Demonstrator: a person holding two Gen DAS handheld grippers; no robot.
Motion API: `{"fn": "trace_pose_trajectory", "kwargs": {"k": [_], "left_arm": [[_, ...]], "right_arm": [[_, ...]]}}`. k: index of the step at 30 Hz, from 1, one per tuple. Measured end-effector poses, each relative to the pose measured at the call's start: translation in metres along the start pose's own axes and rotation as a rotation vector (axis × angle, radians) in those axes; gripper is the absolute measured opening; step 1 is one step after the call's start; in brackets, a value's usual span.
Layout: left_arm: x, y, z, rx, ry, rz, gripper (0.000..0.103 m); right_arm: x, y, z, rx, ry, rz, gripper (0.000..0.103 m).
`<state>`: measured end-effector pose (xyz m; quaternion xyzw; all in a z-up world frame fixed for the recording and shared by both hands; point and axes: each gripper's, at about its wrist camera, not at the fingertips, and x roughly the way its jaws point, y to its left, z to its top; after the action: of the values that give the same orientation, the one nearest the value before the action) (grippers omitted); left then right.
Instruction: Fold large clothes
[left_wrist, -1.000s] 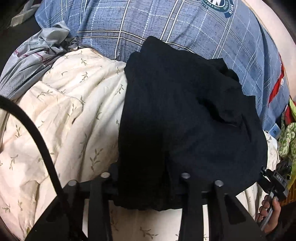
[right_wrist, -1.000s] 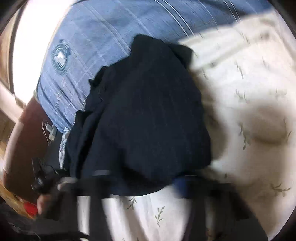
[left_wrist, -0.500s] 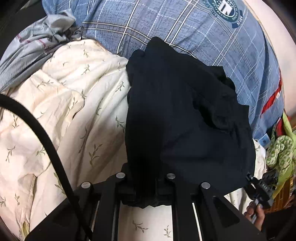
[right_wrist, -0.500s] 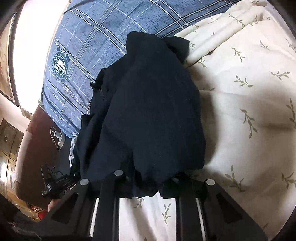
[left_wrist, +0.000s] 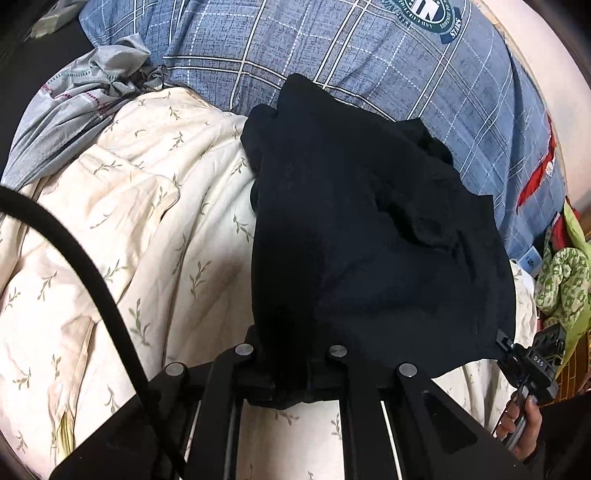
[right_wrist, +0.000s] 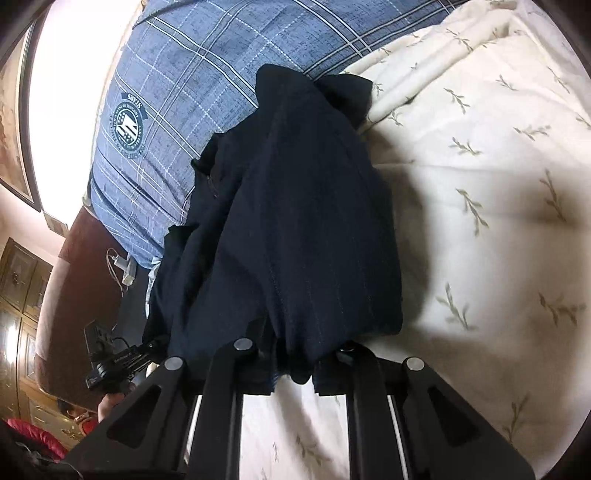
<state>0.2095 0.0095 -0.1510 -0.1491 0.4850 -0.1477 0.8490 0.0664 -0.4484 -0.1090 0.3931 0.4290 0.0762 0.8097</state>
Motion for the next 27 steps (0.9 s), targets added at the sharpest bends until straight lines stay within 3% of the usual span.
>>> {"fn": "trace_pose_trajectory", "kwargs": {"k": [15,18,19,21,23,25,27], "left_arm": [[-0.04,-0.009,-0.038,0.057,0.026,0.013,0.007],[-0.034,-0.01,-0.038,0.065,0.025,0.054,0.012],[-0.03,-0.01,-0.038,0.071,0.021,0.077,0.018],[-0.026,-0.013,-0.042,0.097,-0.025,0.142,0.034],[-0.027,-0.018,-0.048,0.134,-0.076,0.201,0.054],[-0.028,-0.02,-0.051,0.16,-0.108,0.221,0.066],[-0.027,-0.023,-0.051,0.168,-0.12,0.223,0.066]], "right_arm": [[-0.049,0.005,-0.03,0.002,0.005,0.03,0.007],[-0.044,0.002,-0.03,-0.003,0.029,0.003,0.007],[-0.04,0.002,-0.029,-0.01,0.037,-0.014,0.009],[-0.03,0.006,-0.023,-0.057,0.047,-0.117,0.032],[-0.025,0.011,-0.02,-0.101,0.011,-0.148,0.079],[-0.021,0.013,-0.017,-0.108,0.005,-0.162,0.082],[-0.014,0.014,-0.012,-0.11,0.002,-0.182,0.082]]}}
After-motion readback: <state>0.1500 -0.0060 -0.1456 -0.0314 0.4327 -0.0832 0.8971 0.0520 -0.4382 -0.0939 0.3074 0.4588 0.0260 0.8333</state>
